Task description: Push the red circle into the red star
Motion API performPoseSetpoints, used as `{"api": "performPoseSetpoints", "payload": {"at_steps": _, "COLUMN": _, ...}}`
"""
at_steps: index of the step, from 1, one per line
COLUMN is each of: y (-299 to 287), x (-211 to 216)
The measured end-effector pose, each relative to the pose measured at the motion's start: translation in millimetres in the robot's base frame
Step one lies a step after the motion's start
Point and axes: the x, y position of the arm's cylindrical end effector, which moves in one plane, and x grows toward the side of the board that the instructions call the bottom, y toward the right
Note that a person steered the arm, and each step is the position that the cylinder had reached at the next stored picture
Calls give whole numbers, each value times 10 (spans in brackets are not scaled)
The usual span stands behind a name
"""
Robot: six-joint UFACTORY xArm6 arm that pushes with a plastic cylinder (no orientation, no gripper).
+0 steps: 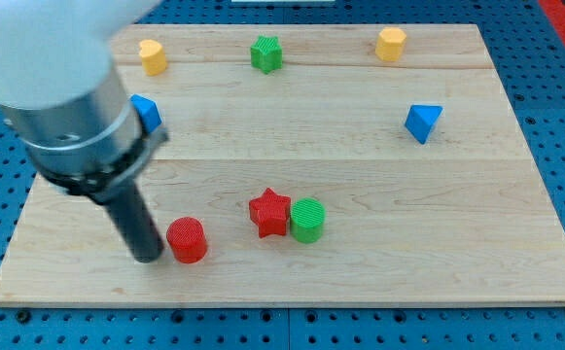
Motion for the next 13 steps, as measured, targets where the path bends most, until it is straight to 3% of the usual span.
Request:
{"api": "performPoseSetpoints", "payload": {"at_steps": 3, "y": 884, "x": 230}}
{"api": "performPoseSetpoints", "payload": {"at_steps": 4, "y": 1948, "x": 129}}
{"api": "performPoseSetpoints", "payload": {"at_steps": 5, "y": 2114, "x": -191}}
{"api": "performPoseSetpoints", "payload": {"at_steps": 6, "y": 2248, "x": -657}}
{"api": "performPoseSetpoints", "payload": {"at_steps": 8, "y": 2308, "x": -774}}
{"api": "performPoseSetpoints", "payload": {"at_steps": 11, "y": 1771, "x": -2247}}
{"api": "performPoseSetpoints", "payload": {"at_steps": 13, "y": 1771, "x": -2673}}
